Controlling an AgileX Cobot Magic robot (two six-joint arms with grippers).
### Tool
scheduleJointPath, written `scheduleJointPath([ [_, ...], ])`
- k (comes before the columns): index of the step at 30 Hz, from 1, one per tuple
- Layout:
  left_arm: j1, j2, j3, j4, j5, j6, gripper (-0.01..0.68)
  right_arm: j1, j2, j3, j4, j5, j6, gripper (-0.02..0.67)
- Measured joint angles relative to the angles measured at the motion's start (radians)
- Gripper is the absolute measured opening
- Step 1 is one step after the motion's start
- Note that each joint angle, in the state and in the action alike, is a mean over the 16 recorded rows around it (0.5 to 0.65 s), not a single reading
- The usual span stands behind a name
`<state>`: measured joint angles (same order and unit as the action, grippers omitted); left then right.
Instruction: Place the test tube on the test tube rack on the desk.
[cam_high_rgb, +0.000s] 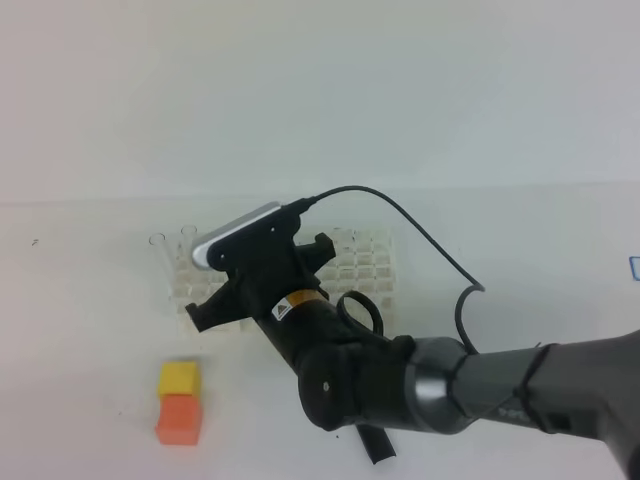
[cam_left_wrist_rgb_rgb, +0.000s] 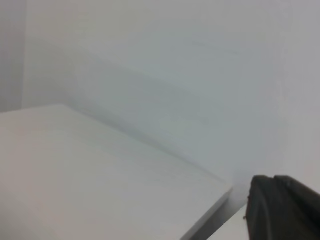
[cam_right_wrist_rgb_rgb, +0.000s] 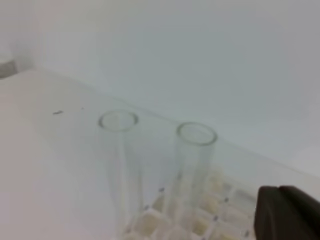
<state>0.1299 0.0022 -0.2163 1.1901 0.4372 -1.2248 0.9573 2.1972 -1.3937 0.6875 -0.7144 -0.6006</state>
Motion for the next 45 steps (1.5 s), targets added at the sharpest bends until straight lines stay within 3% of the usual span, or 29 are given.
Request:
scheduleJointPath([
  [20, 0.022, -0.011, 0.002, 0.009, -0.014, 0.000, -0.001, 0.013, 0.022, -0.037, -0.082, 0.050, -0.051, -0.001],
  [32, 0.022, -0.015, 0.069, -0.019, -0.219, 0.000, -0.001, 0.021, 0.001, -0.037, -0.006, 0.020, -0.157, -0.001],
  [40, 0.022, -0.024, 0.145, -0.016, -0.321, 0.000, -0.001, 0.020, -0.144, 0.037, 0.062, -0.076, -0.285, -0.001],
  [45, 0.022, -0.023, 0.182, 0.002, -0.326, 0.000, -0.001, 0.010, -0.321, 0.134, 0.002, -0.133, -0.324, -0.001],
])
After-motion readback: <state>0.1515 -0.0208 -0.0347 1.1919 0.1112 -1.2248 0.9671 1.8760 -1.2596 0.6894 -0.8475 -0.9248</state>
